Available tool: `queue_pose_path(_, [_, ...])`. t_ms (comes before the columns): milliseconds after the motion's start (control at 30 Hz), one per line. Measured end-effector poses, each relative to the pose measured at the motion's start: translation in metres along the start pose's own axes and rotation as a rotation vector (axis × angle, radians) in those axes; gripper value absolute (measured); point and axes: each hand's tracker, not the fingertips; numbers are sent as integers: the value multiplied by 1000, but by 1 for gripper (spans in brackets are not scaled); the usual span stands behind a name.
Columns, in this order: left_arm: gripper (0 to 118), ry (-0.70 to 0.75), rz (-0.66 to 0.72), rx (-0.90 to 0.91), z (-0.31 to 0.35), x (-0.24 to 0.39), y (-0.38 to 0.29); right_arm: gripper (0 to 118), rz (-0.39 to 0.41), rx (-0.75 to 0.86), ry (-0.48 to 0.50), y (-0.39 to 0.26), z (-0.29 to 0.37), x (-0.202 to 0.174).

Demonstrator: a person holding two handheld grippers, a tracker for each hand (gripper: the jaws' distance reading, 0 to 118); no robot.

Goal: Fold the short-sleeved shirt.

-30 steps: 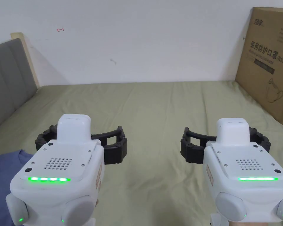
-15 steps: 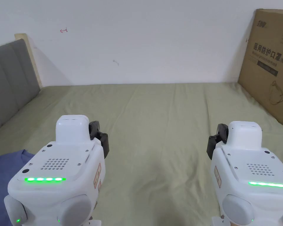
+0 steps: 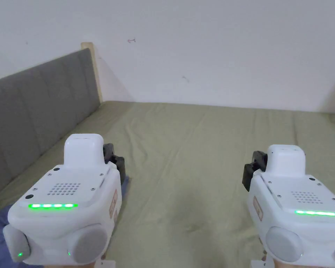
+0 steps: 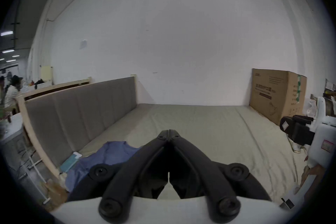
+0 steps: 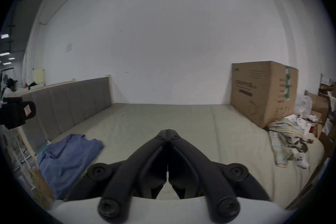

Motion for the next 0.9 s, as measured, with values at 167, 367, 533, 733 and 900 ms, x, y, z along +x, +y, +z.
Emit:
queue_pose_path(167, [0,182,11,-15,19,-61,1,1,15,-31,170,-1,-20,-62])
queue_pose_path(367, [0,288,47,-84,28,-110,-4,1,-4,-101,318,-12,-28,-113])
queue_pose_path(533, [0,301,49,-147,15,-118,-17,1,31,-143,338,-24,-32,-127])
queue_pose_path(733, [0,263,34,-320,-31,-119,-45,1,-9,-205,352,-33,-46,-122])
queue_pose_path(900, [102,189,102,-497,-88,-123,-85,1,-33,-268,346,-49,-61,-112])
